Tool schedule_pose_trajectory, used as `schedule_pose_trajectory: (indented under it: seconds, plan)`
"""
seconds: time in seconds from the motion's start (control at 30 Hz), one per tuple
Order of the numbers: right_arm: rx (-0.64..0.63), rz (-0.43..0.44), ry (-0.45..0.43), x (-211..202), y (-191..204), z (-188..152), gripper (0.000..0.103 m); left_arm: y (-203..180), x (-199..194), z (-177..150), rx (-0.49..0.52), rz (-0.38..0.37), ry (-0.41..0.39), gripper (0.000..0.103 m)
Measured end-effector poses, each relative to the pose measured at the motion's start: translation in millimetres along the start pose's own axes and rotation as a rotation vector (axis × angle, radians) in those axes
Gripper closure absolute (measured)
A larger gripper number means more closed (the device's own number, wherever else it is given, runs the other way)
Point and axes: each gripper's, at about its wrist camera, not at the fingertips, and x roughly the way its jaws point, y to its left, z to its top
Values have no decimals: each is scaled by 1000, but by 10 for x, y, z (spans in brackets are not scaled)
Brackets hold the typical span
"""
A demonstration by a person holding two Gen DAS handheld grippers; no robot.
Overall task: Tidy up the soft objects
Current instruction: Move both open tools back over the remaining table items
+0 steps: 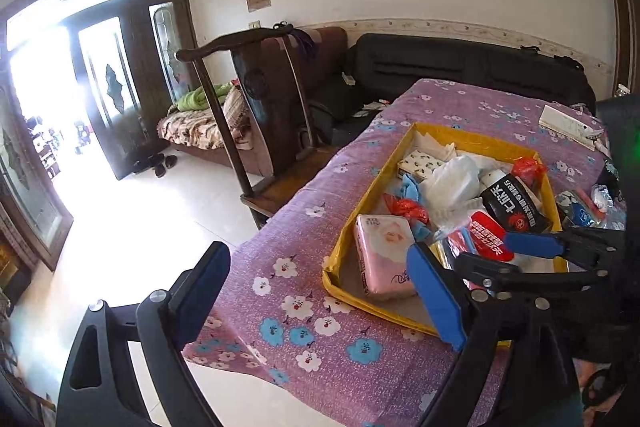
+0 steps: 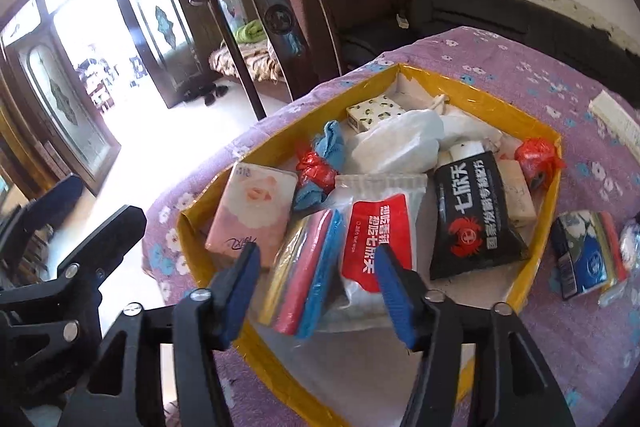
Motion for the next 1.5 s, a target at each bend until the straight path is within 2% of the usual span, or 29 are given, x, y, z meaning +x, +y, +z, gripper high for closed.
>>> schedule_pose_trajectory:
  seconds: [0.23, 0.57, 0.73, 0.93, 1.13, 1.33, 1.43, 1.5]
  plan:
    - [65, -29, -53, -350, -274, -119, 30, -134, -166, 32, 38, 14, -34, 12]
    - [158, -81, -107, -813, -758, -379, 30, -399, -432, 46, 97, 9, -74, 12]
    - [208, -138, -150, -1191, -1082, -553, 28, -552, -572, 55, 123, -8, -101, 12]
    - [273, -260, -211, -1741, -1576, -751, 26, -791, -733, 47, 172, -52, -131, 10]
    - [371, -354, -246, -2152, -2150, -985, 23, -1043, -742, 27, 187, -230, -75, 9]
    - [488, -408, -253, -2298, -2744, -1203, 23, -1572, -441, 33, 221, -456, 75, 9]
    - [533, -423, -253, -2260, -2988, -1257, 23, -1935, -224, 105, 239, -528, 126, 9]
    - [566, -427, -250, -2224, -3171, -1298, 23, -2167, -47, 192, 243, -546, 144, 9]
